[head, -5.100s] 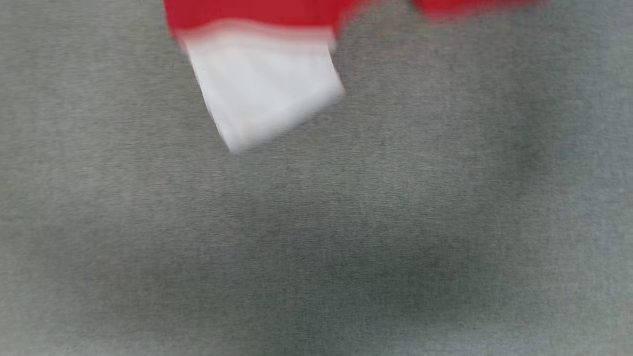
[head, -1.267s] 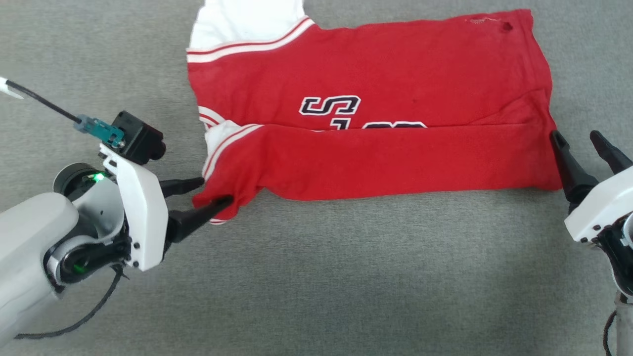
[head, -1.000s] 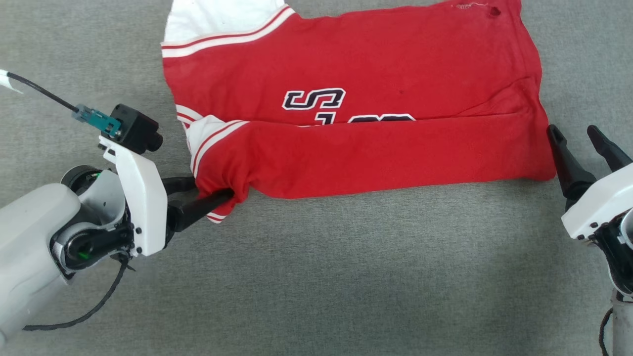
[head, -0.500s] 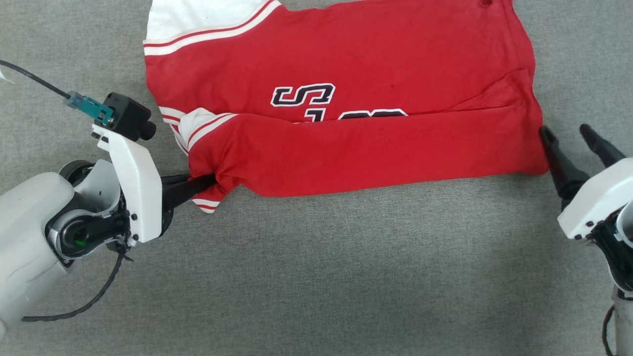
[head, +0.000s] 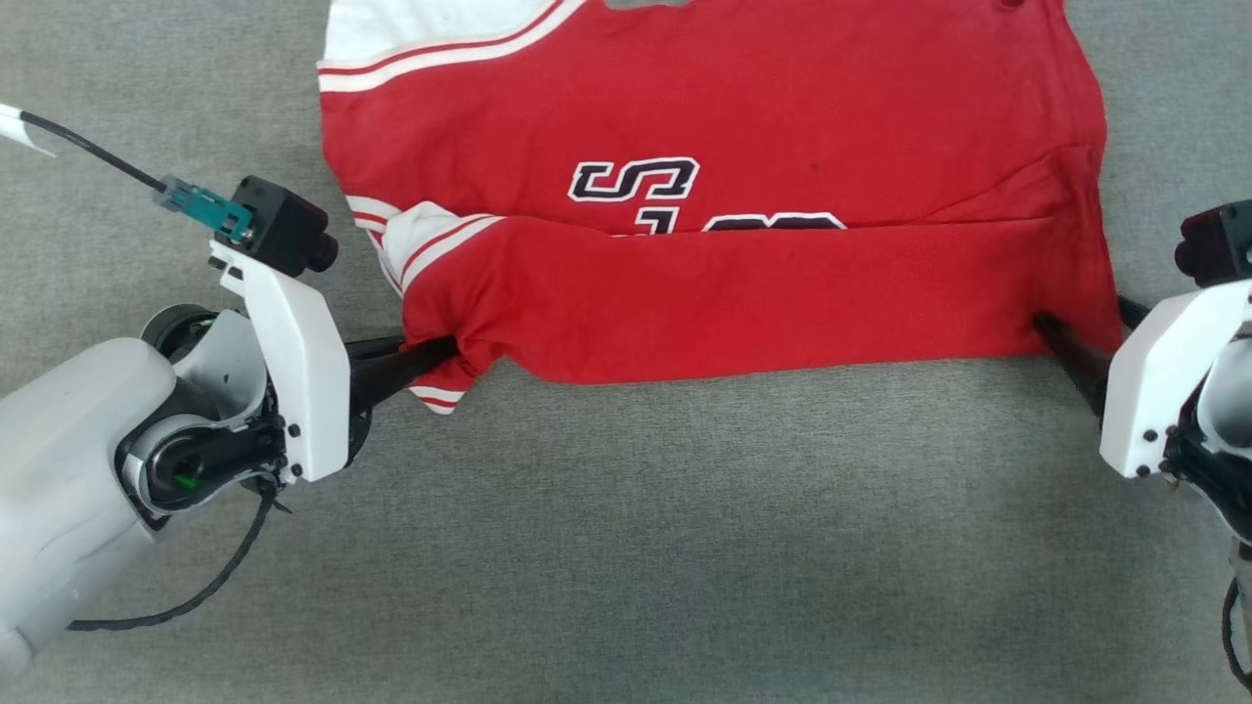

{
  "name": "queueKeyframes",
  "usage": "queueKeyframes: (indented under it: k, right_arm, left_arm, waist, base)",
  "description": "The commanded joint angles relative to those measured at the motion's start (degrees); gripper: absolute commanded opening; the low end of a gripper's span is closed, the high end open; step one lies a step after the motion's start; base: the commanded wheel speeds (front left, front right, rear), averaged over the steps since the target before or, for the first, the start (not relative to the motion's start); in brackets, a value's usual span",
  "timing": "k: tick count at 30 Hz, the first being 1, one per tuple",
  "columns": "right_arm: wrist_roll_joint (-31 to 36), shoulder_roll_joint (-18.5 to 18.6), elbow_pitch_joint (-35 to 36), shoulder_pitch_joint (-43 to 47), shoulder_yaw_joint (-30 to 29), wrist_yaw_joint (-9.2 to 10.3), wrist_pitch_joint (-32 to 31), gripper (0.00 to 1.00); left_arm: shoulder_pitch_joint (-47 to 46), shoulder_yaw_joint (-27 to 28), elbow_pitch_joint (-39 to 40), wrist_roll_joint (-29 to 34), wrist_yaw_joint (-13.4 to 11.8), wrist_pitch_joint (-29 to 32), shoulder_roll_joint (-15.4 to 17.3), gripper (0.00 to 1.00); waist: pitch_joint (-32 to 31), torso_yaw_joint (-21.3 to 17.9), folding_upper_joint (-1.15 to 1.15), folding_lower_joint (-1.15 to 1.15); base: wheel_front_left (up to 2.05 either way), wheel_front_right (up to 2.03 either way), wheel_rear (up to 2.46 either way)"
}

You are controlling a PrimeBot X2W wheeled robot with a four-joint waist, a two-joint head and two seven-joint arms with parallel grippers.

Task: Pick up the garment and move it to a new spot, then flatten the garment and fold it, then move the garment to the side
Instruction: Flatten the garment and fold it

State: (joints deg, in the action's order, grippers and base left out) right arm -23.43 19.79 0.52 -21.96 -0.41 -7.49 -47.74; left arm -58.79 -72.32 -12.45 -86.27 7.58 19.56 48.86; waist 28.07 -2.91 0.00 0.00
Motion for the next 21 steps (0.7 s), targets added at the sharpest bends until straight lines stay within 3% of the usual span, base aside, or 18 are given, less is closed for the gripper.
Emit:
queueKeyframes:
  k: [1, 6, 12, 21]
  right_arm:
    - [-0.81, -0.76, -2.31, -0.33, 1.03, 0.0, -0.59, 0.0]
    - [-1.43, -0.15, -3.05, -0.35, 0.07, 0.01, 0.44, 0.0]
    - [-2.96, 1.78, -0.48, 2.76, -1.22, 0.01, 0.17, 0.0]
    - [-5.51, 4.0, 7.02, 12.06, -2.71, 0.01, -5.12, 0.0]
  left_arm:
    - [1.34, -1.84, 0.08, 0.51, -0.18, 0.44, -1.23, 0.0]
    - [1.9, -1.51, 1.25, 0.58, -0.18, -0.05, -0.39, 0.0]
    - [3.4, -1.14, 6.04, 0.42, -0.17, -0.86, 3.3, 0.0]
    - [8.85, -1.05, 14.18, 1.14, -0.16, 0.75, 8.08, 0.0]
  waist:
    - [-0.12, 0.73, 0.0, 0.0]
    - [-0.96, 1.39, 0.0, 0.0]
    - [-2.98, 1.78, 0.0, 0.0]
    - [-5.22, 2.3, 0.0, 0.0]
  base:
    - [0.0, 0.0, 0.0]
    - [0.0, 0.0, 0.0]
    - [0.0, 0.0, 0.0]
    - [0.0, 0.0, 0.0]
